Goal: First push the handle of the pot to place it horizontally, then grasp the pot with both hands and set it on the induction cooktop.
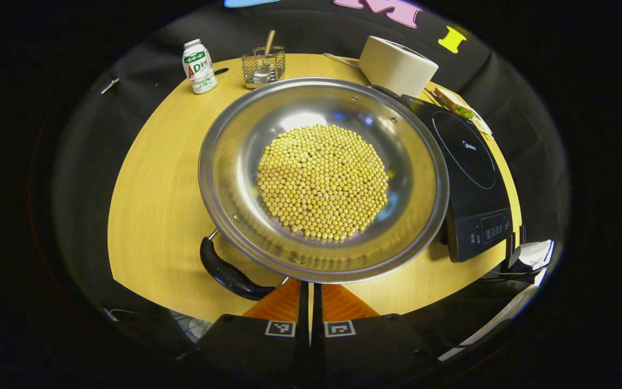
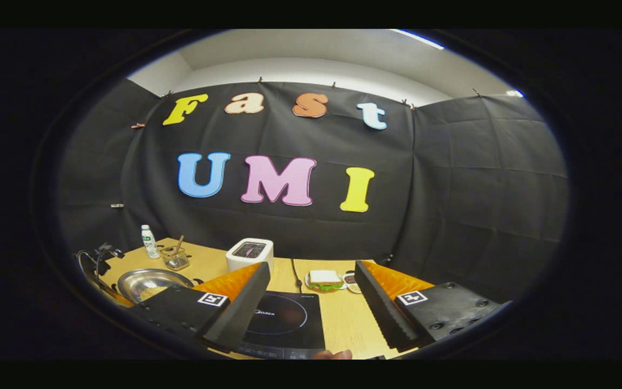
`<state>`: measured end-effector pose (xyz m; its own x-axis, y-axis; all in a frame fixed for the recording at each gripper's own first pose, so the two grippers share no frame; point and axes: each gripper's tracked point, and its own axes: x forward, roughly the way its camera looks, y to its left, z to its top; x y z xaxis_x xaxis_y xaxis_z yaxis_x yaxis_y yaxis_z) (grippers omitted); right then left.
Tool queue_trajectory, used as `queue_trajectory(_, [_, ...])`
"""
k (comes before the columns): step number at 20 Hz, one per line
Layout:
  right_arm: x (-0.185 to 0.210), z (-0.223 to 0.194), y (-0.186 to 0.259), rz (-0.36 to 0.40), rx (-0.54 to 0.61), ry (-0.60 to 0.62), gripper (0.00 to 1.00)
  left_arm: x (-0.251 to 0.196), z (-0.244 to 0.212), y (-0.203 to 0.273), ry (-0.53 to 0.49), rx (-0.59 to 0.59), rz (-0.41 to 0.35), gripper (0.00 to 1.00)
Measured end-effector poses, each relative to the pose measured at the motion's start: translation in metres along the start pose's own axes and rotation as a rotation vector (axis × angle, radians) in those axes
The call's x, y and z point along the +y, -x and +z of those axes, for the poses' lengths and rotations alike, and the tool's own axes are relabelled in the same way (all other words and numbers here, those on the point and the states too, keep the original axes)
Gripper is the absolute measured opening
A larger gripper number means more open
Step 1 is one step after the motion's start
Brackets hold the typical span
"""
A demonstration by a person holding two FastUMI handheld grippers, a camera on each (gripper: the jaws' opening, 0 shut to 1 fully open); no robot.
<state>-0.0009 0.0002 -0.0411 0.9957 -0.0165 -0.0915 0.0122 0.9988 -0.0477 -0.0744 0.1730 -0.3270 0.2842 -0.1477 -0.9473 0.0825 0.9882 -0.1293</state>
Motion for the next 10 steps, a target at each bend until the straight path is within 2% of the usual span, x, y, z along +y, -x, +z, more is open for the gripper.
queue_trajectory(6, [0.004,-0.004,-0.005,0.001,0.010,0.017,0.96,0.052,0.008,-0.005,-0.001,0.023,0.080,0.05])
queue_trajectory(10, [0.002,-0.006,-0.007,-0.007,0.016,0.024,0.96,0.084,0.021,-0.006,0.042,0.016,0.119,0.05])
